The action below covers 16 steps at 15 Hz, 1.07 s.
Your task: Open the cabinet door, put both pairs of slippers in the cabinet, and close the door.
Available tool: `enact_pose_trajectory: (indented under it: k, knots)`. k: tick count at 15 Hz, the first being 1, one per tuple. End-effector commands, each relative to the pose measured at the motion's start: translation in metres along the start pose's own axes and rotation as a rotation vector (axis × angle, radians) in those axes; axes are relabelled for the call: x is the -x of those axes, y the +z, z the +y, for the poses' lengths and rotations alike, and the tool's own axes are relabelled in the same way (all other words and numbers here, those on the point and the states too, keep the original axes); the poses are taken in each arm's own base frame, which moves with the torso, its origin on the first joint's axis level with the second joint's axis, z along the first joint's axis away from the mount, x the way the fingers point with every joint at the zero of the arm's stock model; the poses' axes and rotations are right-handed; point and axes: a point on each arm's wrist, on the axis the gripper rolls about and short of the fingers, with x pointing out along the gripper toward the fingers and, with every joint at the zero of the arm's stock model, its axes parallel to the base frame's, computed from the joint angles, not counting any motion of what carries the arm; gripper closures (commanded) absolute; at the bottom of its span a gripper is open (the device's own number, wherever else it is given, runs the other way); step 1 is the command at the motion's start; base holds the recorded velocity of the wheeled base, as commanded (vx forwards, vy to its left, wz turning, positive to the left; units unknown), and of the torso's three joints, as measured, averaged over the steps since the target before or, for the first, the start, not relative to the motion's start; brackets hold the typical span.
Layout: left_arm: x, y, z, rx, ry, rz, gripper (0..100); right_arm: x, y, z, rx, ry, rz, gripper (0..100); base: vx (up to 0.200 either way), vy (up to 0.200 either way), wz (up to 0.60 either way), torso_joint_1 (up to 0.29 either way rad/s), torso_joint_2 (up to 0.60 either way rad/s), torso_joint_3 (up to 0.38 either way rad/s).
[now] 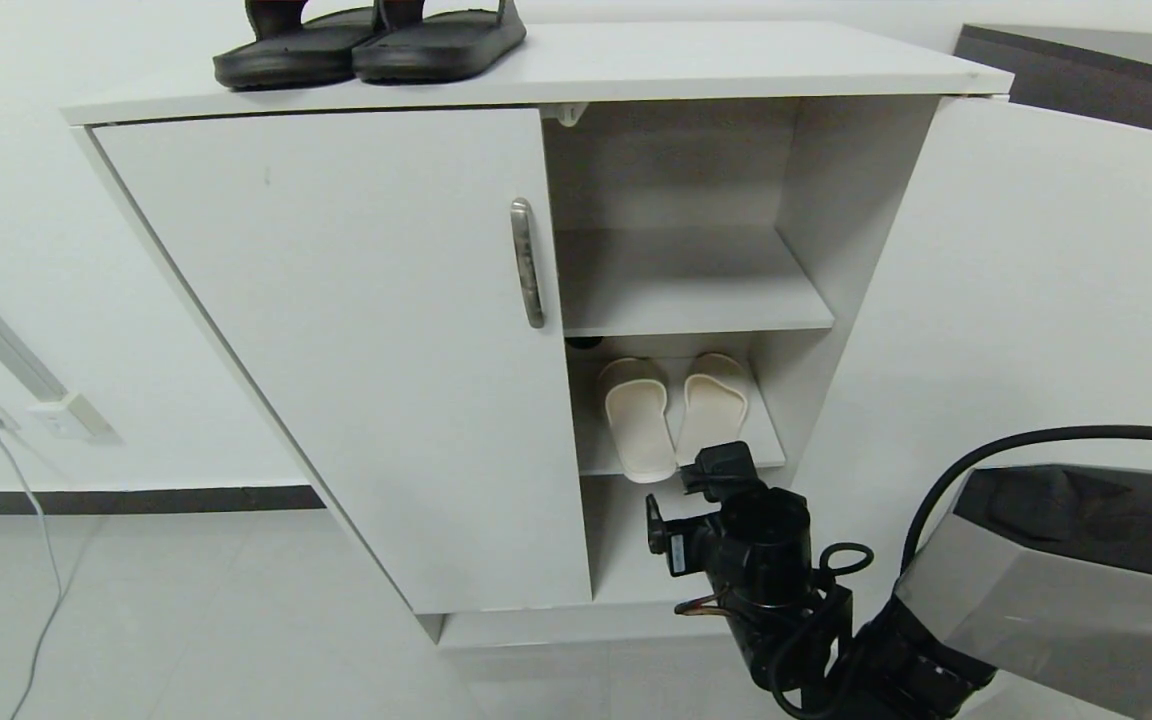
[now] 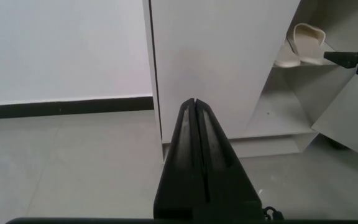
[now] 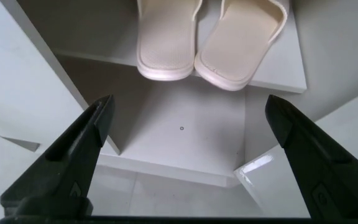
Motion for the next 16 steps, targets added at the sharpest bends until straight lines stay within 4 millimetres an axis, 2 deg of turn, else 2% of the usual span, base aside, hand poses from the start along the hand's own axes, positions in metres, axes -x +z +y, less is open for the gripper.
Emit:
enact_pose_trajectory:
  k: [1,9,11,16]
  knots:
    - [0.000,0.000,0.000,0.000,0.000,0.002,100,0.003,0.003,0.000,-0.002,0.004,-0.004,0,0.000,0.000,0.00,0.000,0.00,0.000]
    - [0.000,0.000,0.000,-0.002,0.000,0.002,100,0.017,0.009,-0.002,0.018,0.022,-0.005,0,0.000,0.000,0.00,0.001,0.00,0.163]
    - [0.000,0.000,0.000,-0.003,0.000,0.002,100,0.024,0.011,-0.003,0.028,0.030,-0.013,0,0.000,0.000,0.00,0.000,0.00,0.063]
    - [0.000,0.000,0.000,0.000,0.000,0.002,100,0.026,0.010,-0.004,0.031,0.033,-0.007,0,0.000,0.000,0.00,0.000,0.00,0.000]
